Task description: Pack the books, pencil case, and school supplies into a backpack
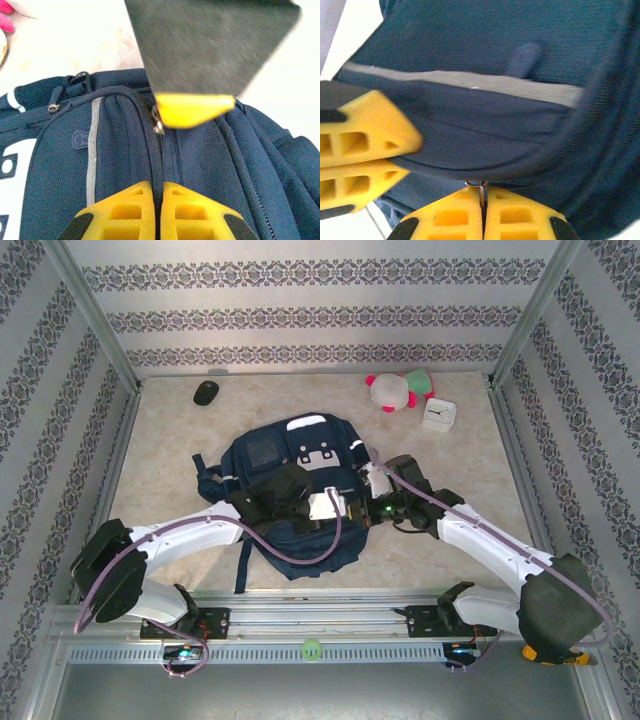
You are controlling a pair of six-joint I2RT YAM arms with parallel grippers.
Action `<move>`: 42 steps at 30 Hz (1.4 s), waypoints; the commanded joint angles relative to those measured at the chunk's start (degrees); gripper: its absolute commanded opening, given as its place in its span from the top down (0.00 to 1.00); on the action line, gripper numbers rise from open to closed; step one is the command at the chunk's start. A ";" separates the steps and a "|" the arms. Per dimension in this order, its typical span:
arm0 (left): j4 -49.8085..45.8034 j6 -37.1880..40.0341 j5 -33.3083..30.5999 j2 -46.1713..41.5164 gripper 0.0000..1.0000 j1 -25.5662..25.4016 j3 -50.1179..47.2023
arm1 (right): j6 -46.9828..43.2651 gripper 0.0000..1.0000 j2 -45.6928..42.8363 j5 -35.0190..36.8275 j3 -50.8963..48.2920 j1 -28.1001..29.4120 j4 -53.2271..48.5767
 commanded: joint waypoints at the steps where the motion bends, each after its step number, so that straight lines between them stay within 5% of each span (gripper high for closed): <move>1: -5.73 1.81 3.83 -3.62 1.00 0.91 -3.09 | -0.28 1.00 -0.98 2.02 -0.52 -7.41 0.99; 5: -7.00 3.26 9.09 -5.51 1.00 1.14 -4.48 | 0.34 1.00 1.50 -0.09 -0.12 -12.88 3.60; 11: -7.20 5.14 16.52 -6.62 1.00 1.14 -5.84 | 1.85 1.00 6.38 -1.09 2.08 -13.65 8.94; 20: -8.70 6.53 13.82 -8.08 1.00 1.27 -6.55 | 4.74 1.00 5.75 6.39 0.81 -14.36 10.56; 21: -7.21 5.16 12.50 -8.68 0.93 1.26 -7.17 | 4.30 1.00 5.45 5.18 0.63 -14.40 10.60; 22: -5.62 3.30 11.31 -9.28 0.83 1.27 -7.88 | 4.04 1.00 5.05 3.83 0.62 -14.37 10.51; 25: -1.18 -5.19 7.67 -12.51 0.46 1.21 -9.70 | 4.95 0.63 2.17 1.87 0.21 -14.21 8.52; 27: 0.28 -14.24 4.50 -15.67 0.32 1.21 -10.29 | 5.81 0.57 -1.29 2.47 0.01 -14.23 6.29; 31: -1.15 -31.27 -4.50 -22.06 0.25 1.27 -11.34 | 6.96 0.56 -7.09 4.03 0.31 -14.15 2.79; 36: -8.64 -50.12 -24.36 -28.89 0.20 1.89 -13.40 | 6.96 0.54 -4.30 2.78 2.18 -13.94 0.63; 42: -4.80 -61.72 -25.10 -31.08 0.24 3.98 -20.76 | 7.56 0.59 4.69 4.24 3.80 -6.94 2.99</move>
